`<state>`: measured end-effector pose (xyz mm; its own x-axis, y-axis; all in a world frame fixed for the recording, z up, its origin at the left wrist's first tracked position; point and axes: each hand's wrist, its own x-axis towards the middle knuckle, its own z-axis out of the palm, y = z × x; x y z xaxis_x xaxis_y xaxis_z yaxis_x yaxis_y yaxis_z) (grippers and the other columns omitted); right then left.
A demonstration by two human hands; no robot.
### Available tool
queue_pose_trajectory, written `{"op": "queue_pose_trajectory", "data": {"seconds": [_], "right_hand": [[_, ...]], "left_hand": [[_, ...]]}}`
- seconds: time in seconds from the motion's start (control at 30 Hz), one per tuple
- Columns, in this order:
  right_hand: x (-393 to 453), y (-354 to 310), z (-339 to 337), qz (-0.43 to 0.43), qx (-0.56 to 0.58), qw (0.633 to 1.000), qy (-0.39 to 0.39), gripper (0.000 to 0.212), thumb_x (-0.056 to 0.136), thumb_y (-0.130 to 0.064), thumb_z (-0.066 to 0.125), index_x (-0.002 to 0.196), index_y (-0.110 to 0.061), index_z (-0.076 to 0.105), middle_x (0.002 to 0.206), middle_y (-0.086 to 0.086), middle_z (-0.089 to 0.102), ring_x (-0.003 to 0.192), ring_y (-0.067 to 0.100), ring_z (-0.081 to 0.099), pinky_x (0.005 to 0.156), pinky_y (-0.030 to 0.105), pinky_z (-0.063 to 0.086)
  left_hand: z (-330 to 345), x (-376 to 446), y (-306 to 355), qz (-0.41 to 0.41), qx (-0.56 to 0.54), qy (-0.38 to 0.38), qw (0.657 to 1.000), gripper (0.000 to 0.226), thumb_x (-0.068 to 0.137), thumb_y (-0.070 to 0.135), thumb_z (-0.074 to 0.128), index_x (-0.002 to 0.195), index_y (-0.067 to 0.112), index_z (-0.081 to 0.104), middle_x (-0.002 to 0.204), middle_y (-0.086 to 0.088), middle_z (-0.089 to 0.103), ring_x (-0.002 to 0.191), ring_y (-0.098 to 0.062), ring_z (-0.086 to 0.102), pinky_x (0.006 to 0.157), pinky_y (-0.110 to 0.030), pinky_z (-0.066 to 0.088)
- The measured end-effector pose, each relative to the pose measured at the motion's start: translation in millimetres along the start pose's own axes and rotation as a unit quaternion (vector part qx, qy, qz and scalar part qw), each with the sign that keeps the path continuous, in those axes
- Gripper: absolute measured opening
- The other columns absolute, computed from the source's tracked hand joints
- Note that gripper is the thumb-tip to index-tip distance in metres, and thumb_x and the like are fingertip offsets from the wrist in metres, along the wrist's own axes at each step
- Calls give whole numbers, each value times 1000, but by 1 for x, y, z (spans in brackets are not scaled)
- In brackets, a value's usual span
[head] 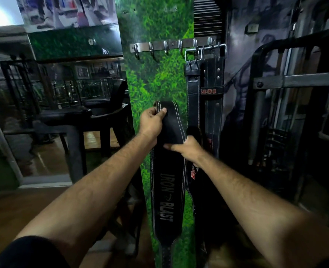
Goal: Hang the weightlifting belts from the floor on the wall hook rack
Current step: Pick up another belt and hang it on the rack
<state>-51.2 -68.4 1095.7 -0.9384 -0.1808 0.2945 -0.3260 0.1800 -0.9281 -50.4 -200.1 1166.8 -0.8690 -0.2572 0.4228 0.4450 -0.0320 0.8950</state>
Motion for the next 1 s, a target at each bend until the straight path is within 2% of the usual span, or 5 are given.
{"op": "queue_pose_trajectory", "data": {"seconds": [0.17, 0.27, 0.47, 0.8, 1.0], "right_hand": [[-4, 33, -2, 146, -140, 972, -120, 63, 70, -40, 89, 115, -4, 62, 112, 4, 67, 104, 18, 65, 88, 36, 58], [5, 20, 0, 168, 130, 969, -129, 108, 62, -68, 81, 148, -16, 43, 153, 3, 44, 143, 27, 40, 117, 53, 33], [34, -39, 11, 183, 258, 946, -73, 107, 71, -92, 44, 132, -6, 61, 121, 17, 71, 116, 31, 67, 108, 51, 45], [41, -62, 42, 222, 249, 941, 64, 20, 92, -17, 51, 75, -9, 57, 65, 9, 62, 39, 22, 62, 40, 27, 54], [32, -59, 56, 153, 217, 956, 126, 12, 82, -8, 58, 73, -16, 60, 73, 8, 61, 49, 19, 59, 49, 29, 53]], "left_hand": [[-15, 3, 2, -9, 13, -8, 1000, 30, 96, 10, 60, 67, 16, 54, 52, 9, 58, 42, 2, 50, 46, -17, 41], [-27, 3, 16, -30, -1, -19, 999, 33, 95, 7, 58, 65, 17, 51, 42, 11, 55, 37, 1, 49, 39, -13, 37], [-54, 4, 5, -95, -7, -15, 995, 10, 64, 30, 61, 64, 20, 63, 70, -6, 57, 75, -27, 53, 69, -39, 42], [-80, -37, -34, -109, 52, -125, 985, 11, 76, 29, 54, 75, 20, 59, 68, 1, 57, 60, -16, 52, 56, -27, 39], [-87, -19, -39, -154, -4, -135, 979, 17, 96, 40, 51, 104, 25, 53, 61, 14, 56, 54, -6, 55, 53, -22, 46]]}}
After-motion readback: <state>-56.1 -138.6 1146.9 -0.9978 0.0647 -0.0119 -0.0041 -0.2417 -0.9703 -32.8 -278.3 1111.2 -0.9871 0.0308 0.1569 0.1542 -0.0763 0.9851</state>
